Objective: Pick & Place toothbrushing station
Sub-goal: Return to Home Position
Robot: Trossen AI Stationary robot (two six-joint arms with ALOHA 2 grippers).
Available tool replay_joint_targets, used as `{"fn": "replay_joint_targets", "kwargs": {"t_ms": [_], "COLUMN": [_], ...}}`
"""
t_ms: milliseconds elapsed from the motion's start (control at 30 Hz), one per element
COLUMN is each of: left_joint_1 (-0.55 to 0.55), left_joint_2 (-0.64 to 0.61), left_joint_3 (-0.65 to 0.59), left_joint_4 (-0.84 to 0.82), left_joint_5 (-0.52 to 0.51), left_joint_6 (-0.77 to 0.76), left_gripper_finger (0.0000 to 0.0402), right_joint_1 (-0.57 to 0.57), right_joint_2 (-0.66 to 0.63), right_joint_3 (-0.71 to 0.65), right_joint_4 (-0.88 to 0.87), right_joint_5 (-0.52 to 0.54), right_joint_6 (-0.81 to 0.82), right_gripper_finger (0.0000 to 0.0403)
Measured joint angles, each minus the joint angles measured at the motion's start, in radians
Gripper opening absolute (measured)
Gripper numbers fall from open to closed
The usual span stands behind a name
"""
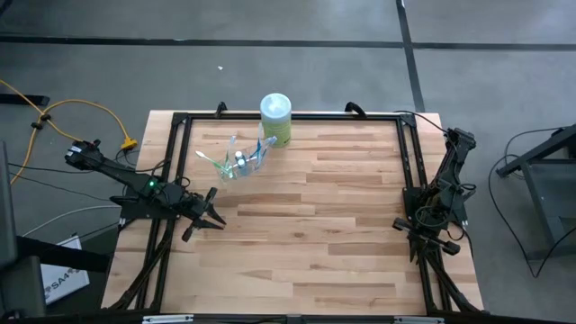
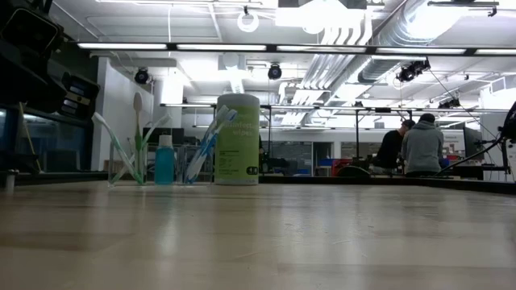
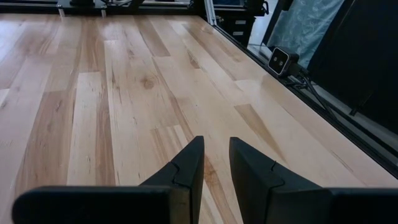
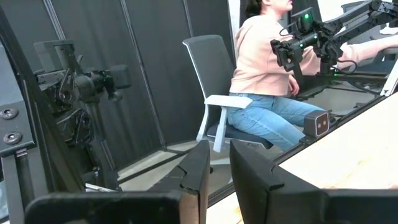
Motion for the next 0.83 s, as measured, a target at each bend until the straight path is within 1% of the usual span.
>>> {"fn": "replay_joint_targets", "kwargs": {"t_ms": [833], "left_joint_1": [0.0], "left_joint_2": [0.0], "left_joint_3": [0.0], "left_joint_4": [0.0], "left_joint_5": [0.0], "left_joint_6": [0.0], "left_gripper_finger": [0.0071], "right_joint_1": [0.0], "right_joint_2": [0.0], "right_joint_3": [0.0], "right_joint_4": [0.0], "right_joint_5": [0.0], "right_joint_6": [0.0], "right_gripper_finger": [0.0056]}}
